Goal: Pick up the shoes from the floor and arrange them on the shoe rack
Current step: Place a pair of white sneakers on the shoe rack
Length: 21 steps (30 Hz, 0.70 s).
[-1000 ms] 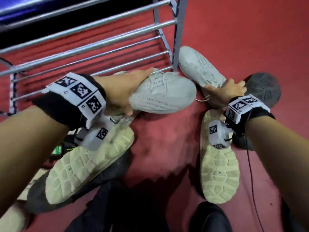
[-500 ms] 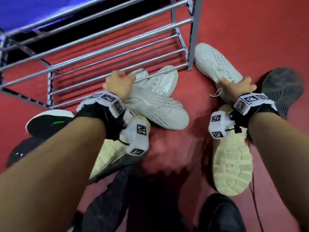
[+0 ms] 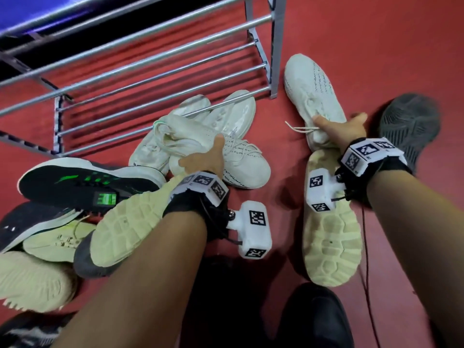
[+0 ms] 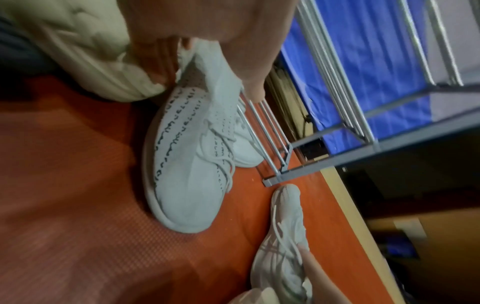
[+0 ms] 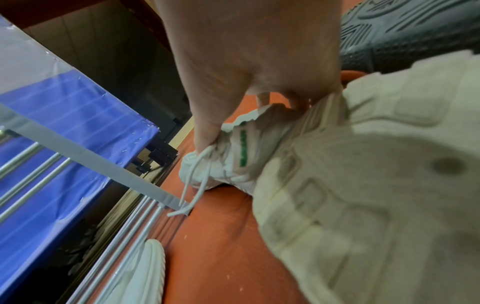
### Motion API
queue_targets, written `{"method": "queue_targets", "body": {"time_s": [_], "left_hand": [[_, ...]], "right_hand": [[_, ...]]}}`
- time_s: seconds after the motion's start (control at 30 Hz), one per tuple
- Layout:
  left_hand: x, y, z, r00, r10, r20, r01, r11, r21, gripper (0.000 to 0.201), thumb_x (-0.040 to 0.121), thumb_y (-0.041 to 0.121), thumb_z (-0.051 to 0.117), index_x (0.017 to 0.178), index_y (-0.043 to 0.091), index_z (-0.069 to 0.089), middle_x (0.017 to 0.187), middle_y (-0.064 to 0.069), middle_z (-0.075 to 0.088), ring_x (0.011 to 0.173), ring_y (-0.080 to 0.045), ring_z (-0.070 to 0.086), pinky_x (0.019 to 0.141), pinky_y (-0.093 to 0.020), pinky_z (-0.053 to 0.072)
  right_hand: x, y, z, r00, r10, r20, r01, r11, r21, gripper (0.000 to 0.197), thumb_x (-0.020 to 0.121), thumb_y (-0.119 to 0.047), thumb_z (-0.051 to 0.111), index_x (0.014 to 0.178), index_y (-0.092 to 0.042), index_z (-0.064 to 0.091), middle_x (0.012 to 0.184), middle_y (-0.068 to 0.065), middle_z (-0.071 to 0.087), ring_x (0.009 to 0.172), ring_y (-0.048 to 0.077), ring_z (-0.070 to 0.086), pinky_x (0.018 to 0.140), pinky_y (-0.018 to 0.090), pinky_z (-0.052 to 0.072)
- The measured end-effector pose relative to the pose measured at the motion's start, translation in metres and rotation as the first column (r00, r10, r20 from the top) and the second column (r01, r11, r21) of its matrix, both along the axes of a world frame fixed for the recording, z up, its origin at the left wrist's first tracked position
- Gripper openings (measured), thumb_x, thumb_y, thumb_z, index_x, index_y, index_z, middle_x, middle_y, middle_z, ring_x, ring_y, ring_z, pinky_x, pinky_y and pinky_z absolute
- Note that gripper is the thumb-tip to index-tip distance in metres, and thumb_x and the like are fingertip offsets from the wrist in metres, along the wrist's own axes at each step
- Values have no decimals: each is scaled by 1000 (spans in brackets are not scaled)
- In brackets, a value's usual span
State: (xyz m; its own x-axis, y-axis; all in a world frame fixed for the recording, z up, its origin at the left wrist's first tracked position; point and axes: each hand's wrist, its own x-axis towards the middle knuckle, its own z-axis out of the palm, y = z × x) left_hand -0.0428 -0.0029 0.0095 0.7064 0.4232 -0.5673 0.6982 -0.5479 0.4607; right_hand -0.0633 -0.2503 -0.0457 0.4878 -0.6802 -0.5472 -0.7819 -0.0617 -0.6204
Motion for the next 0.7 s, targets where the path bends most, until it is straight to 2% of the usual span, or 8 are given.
{"method": "queue_targets", "body": {"time_s": [0.1, 0.17, 0.3, 0.37, 0.43, 0.53, 0.6, 0.7], "left_hand": [[5, -5, -4, 996, -49, -74, 54, 997, 63, 96, 84, 66, 47, 142, -8, 25, 137, -16, 44, 126, -29, 45, 97, -35, 34], [6, -2, -9, 998, -61, -34, 64, 993, 101, 86, 86, 59, 50, 137, -8, 33, 124, -15, 51, 122, -28, 49, 92, -32, 35], [9, -2, -15, 993, -117, 20, 116, 993, 37, 76, 85, 55, 55, 130, -6, 45, 133, -18, 52, 123, -32, 49, 101, -37, 37], [11, -3, -15, 998, -48, 37, 50, 997, -57, 73, 85, 53, 57, 131, -3, 46, 134, -17, 52, 122, -32, 51, 100, -37, 38], [12, -1, -14, 991, 114, 76, -93, 966, -240, 73, 82, 47, 64, 134, -1, 43, 133, -14, 53, 120, -32, 53, 100, -38, 42], [11, 8, -11, 935, 333, 125, -228, 831, -507, 89, 55, 52, 72, 129, 8, 47, 120, -8, 62, 107, -30, 60, 96, -46, 49], [15, 22, -18, 934, 330, 140, -195, 794, -575, 89, 44, 55, 69, 119, 9, 54, 110, -8, 68, 98, -28, 66, 88, -48, 54], [11, 43, 1, 950, 253, 185, -89, 784, -614, 58, 60, 47, 68, 101, 7, 61, 103, -13, 71, 94, -29, 69, 84, -49, 56]], "right_hand": [[1, 5, 4, 1000, 2, -4, -2, 999, 41, 116, 51, -69, 70, 143, -18, 23, 141, 13, 43, 126, 33, 46, 107, 43, 38], [1, 10, 5, 997, 29, 74, -31, 999, 29, 96, 64, -58, 72, 143, -24, 28, 141, 12, 42, 125, 30, 47, 102, 33, 40], [3, 29, 10, 963, 144, 228, -140, 990, -35, 74, 77, -40, 69, 143, -30, 36, 139, 10, 46, 123, 25, 50, 108, 36, 40], [6, 36, 14, 949, 146, 280, -147, 989, -20, 68, 84, -34, 64, 145, -24, 37, 141, 6, 50, 127, 20, 49, 110, 32, 37], [7, 40, 18, 940, 69, 333, -78, 997, 12, 60, 86, -34, 59, 142, -18, 42, 136, 0, 55, 124, 16, 52, 109, 30, 38], [4, 51, 27, 917, -71, 391, 46, 996, 74, 56, 87, -35, 56, 139, -15, 47, 133, -4, 57, 122, 14, 54, 109, 31, 39], [3, 59, 32, 892, -146, 428, 122, 989, 84, 65, 80, -43, 55, 137, -13, 50, 135, 2, 57, 125, 18, 53, 109, 37, 40], [-1, 70, 42, 844, -191, 502, 172, 981, 86, 79, 67, -54, 48, 134, -14, 53, 132, 3, 60, 121, 18, 56, 107, 40, 42]]}}
